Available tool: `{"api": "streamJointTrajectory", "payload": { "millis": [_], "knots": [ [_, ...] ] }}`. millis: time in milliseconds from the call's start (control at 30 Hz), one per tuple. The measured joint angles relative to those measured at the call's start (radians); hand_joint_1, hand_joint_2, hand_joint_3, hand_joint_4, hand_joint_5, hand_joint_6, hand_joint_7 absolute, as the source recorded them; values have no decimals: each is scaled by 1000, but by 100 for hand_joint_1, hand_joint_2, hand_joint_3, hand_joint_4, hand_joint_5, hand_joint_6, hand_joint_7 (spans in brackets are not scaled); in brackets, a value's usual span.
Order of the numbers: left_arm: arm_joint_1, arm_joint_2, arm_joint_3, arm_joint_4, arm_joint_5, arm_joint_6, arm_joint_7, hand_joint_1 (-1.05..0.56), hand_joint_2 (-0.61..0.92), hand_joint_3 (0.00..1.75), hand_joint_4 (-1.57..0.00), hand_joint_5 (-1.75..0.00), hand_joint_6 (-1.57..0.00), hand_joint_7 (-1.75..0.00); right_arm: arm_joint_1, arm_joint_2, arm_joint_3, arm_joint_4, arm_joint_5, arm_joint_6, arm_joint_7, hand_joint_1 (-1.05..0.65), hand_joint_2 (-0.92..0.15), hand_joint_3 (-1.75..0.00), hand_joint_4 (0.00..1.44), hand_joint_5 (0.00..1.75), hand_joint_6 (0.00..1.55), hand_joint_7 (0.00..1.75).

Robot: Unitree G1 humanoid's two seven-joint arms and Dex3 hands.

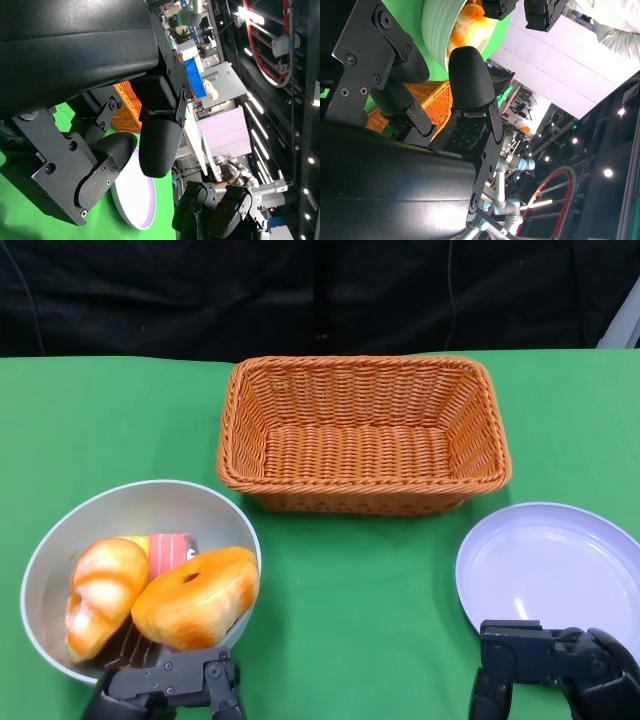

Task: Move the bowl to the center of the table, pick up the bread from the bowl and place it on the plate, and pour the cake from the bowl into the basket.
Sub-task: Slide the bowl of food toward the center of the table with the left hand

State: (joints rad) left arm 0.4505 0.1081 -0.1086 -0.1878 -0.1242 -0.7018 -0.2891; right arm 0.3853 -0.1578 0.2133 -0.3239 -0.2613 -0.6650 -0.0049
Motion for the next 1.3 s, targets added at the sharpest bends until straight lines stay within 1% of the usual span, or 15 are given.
{"api": "streamJointTrajectory", "payload": {
  "millis": [500, 667, 700, 733, 767, 800, 833, 867, 900, 933, 967, 1067, 1200, 1233, 1300],
  "knots": [
    [-1, 0, -1, 0, -6, 0, 0, -1, 27, 161, -99, -164, -96, -149, 0, 0, 0, 0, 0, 0, 0, 20, 1, -175, 109, 173, 103, 145],
    [-13, 21, 8, -31, -37, 17, -8, -1, 24, 161, -91, -151, -89, -132, 0, 1, 0, 0, 0, 0, 0, 21, 1, -175, 109, 173, 103, 145],
    [-18, 29, 15, -39, -37, 19, -8, -5, 25, 155, -88, -147, -87, -128, 0, 1, 0, 0, 0, 0, 0, 21, 1, -175, 109, 173, 103, 145],
    [-20, 37, 22, -50, -38, 28, -8, -11, 32, 136, -83, -142, -85, -119, 0, 1, 0, 0, 0, 0, 0, 21, 1, -175, 109, 173, 103, 145],
    [-20, 46, 28, -61, -38, 37, -9, -14, 36, 126, -81, -140, -84, -113, 0, 1, 0, 0, 0, 0, 0, 21, 1, -175, 109, 173, 103, 145],
    [-20, 55, 35, -71, -39, 48, -9, -16, 38, 120, -80, -138, -84, -111, 0, 1, 0, 0, 0, 0, 0, 21, 1, -175, 109, 173, 103, 145],
    [-19, 66, 41, -84, -42, 62, -10, -21, 47, 100, -75, -132, -79, -102, 0, 1, 0, 0, 0, 0, 0, 21, 1, -175, 109, 173, 103, 145],
    [-17, 77, 46, -102, -48, 82, -14, -26, 62, 69, -72, -123, -76, -89, -1, 1, 0, 0, 0, -1, 0, 21, 1, -175, 109, 173, 103, 145],
    [-14, 90, 51, -122, -62, 102, -20, -28, 70, 53, -71, -120, -76, -84, -1, 1, 0, 0, 0, -1, 0, 21, 1, -175, 109, 173, 103, 145],
    [-11, 101, 57, -143, -78, 123, -23, -31, 80, 35, -68, -112, -73, -72, -2, 1, 0, 0, 0, -1, 0, 21, 0, -175, 109, 173, 103, 145],
    [-9, 114, 65, -160, -85, 138, -27, -33, 85, 26, -67, -108, -72, -66, -2, 1, 0, 0, 0, -1, 0, 21, 0, -175, 109, 173, 103, 145],
    [-13, 142, 95, -181, -98, 156, -43, -36, 91, 15, -63, -99, -67, -53, -2, 2, 1, 0, 0, -1, 0, 21, -1, -175, 109, 173, 103, 145],
    [-37, 176, 152, -181, -105, 156, -61, -42, 92, 15, -55, -90, -57, -43, -2, 3, 1, 1, 0, -1, 0, 21, -1, -175, 108, 173, 103, 145],
    [-43, 184, 164, -181, -105, 156, -65, -45, 92, 16, -54, -80, -54, -35, -3, 3, 2, 1, 0, -1, 0, 21, -1, -175, 109, 174, 103, 145],
    [-57, 199, 196, -176, -104, 158, -70, -47, 92, 16, -53, -73, -52, -29, -4, 4, 2, 1, 0, -1, 0, 22, -1, -175, 109, 174, 103, 146]
  ]
}}
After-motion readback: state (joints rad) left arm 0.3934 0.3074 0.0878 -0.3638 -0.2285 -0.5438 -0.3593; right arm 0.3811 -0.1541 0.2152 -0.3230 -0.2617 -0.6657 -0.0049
